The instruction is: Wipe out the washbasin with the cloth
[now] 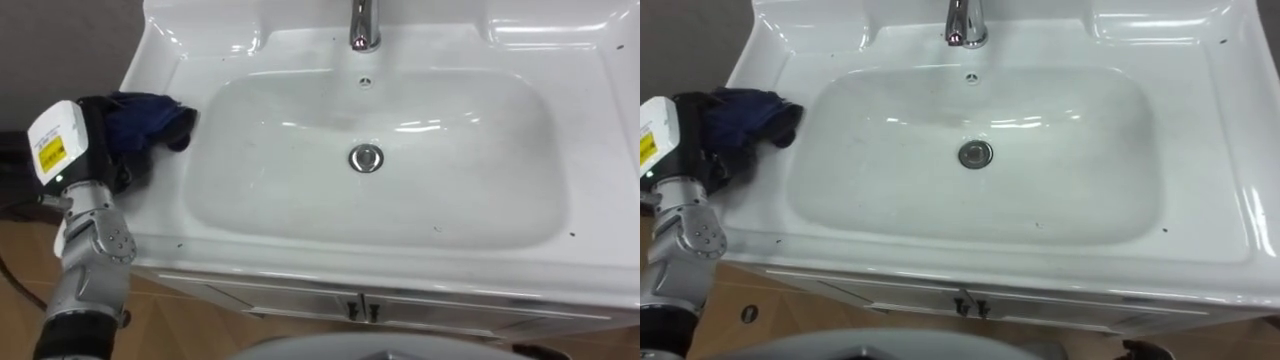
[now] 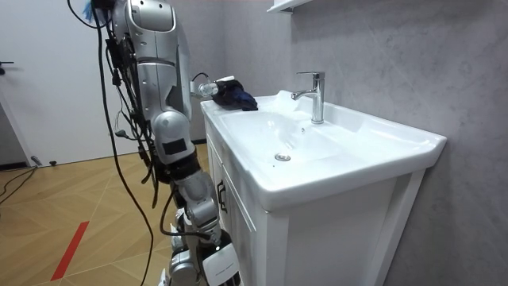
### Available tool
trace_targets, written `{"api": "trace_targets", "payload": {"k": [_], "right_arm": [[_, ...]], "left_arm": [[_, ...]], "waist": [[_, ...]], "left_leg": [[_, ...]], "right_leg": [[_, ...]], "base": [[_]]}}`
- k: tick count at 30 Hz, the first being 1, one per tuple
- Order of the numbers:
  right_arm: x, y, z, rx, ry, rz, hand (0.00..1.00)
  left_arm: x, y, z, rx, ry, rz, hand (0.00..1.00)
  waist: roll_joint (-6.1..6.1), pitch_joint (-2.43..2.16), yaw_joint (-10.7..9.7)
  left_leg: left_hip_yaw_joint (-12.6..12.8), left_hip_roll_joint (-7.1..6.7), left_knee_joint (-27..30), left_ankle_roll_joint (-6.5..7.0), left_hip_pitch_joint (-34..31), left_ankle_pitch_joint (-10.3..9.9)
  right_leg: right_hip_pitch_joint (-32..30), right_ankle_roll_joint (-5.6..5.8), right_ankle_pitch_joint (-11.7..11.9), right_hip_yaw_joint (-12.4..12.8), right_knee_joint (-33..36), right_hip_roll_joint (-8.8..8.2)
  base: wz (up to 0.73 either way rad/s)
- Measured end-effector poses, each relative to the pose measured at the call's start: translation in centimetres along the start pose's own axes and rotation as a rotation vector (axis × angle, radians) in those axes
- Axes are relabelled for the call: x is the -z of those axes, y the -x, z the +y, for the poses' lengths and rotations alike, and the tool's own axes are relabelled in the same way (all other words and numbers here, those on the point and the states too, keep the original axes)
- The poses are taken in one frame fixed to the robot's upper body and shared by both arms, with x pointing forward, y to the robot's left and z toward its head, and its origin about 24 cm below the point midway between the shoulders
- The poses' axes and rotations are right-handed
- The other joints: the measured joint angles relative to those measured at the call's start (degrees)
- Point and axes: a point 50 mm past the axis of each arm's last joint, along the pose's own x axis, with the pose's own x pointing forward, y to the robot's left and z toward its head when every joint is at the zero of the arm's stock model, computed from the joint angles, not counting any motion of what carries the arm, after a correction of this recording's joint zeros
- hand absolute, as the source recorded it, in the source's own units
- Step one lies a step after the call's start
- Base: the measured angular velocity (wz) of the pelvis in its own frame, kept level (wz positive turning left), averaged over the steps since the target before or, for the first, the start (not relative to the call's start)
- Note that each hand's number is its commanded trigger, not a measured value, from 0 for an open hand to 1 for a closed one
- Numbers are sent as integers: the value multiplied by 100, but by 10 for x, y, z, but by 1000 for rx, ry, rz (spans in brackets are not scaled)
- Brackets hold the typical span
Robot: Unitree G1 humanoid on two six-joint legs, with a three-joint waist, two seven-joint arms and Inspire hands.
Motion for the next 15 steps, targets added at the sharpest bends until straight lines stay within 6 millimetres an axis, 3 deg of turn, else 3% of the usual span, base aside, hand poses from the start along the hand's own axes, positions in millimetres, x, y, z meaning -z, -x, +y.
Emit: {"api": "trace_targets", "payload": {"k": [1,2,15], "right_arm": [[-1,0,0,2,0,-3,0],[-2,0,-1,7,1,-7,0],[4,1,-1,34,0,4,0]], "left_arm": [[0,0,0,4,0,0,54],[0,0,-1,9,-2,1,0],[7,4,-10,46,-11,26,0]], "waist": [[-1,-1,0],[0,-8,0],[31,-80,-1]], "left_leg": [[2,0,0,0,0,0],[4,-2,0,1,1,0],[-4,1,-1,2,59,0]], "right_leg": [[-1,0,0,1,0,-1],[-1,3,-2,1,-1,-5],[17,7,-3,45,42,-4]], "base": [[0],[0],[-1]]}}
